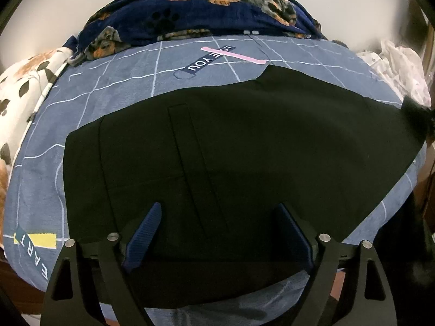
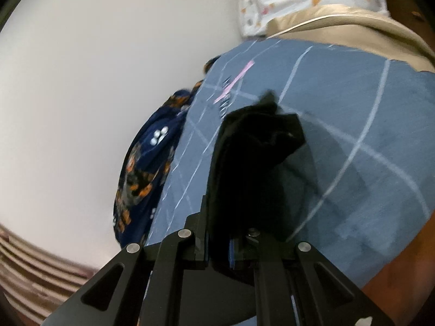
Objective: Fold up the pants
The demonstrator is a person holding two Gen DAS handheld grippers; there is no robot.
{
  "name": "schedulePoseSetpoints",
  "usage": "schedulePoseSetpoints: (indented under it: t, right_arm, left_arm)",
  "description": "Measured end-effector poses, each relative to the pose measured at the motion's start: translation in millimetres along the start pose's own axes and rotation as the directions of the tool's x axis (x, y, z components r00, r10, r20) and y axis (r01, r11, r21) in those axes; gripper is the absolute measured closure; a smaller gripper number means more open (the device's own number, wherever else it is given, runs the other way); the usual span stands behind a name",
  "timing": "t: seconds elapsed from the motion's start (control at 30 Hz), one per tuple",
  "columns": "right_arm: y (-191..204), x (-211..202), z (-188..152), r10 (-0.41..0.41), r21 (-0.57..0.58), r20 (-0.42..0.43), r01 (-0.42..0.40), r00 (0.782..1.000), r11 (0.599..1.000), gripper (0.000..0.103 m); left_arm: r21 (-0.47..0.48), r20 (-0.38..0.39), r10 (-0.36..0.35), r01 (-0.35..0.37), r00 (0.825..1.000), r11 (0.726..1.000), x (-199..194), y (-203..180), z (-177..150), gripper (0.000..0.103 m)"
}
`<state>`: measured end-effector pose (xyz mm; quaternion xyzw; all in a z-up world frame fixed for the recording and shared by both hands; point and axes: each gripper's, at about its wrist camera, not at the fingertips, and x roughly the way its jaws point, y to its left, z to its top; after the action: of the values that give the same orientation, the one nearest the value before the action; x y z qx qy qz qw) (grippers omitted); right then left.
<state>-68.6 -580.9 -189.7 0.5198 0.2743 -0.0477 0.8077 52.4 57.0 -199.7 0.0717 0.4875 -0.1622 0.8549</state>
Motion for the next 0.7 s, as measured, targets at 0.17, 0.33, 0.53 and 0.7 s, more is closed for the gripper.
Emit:
schedulePoseSetpoints:
  t: [0.17, 0.33, 0.53, 0.7]
  right_arm:
    - [16, 15, -14, 0.020, -0.024, -0.048, -0.021, 0.999, 0.999, 0.093]
    - [24, 23, -25, 0.027, -0.044, -0.089, -0.031, 0.996, 0.999, 0.093]
    - [28, 30, -37, 0.030, -0.050, -0.131, -0.036, 0.991, 0.998, 0.093]
    - [30, 36, -47, 0.024, -0.054, -0.169, -0.034, 0.985, 0.998, 0.093]
  left_arm:
    - [0.002, -0.004, -0.001, 0.001, 1.000, 1.000, 0, 0, 0, 0.015]
    - [0.004, -0.005, -0.001, 0.001, 1.000, 1.000, 1, 0, 0, 0.014]
    - [0.006, -0.007, 0.001, -0.001, 1.000, 1.000, 1, 0, 0, 0.013]
    - [0.010, -0.008, 0.002, -0.002, 1.000, 1.000, 2, -1, 0, 0.012]
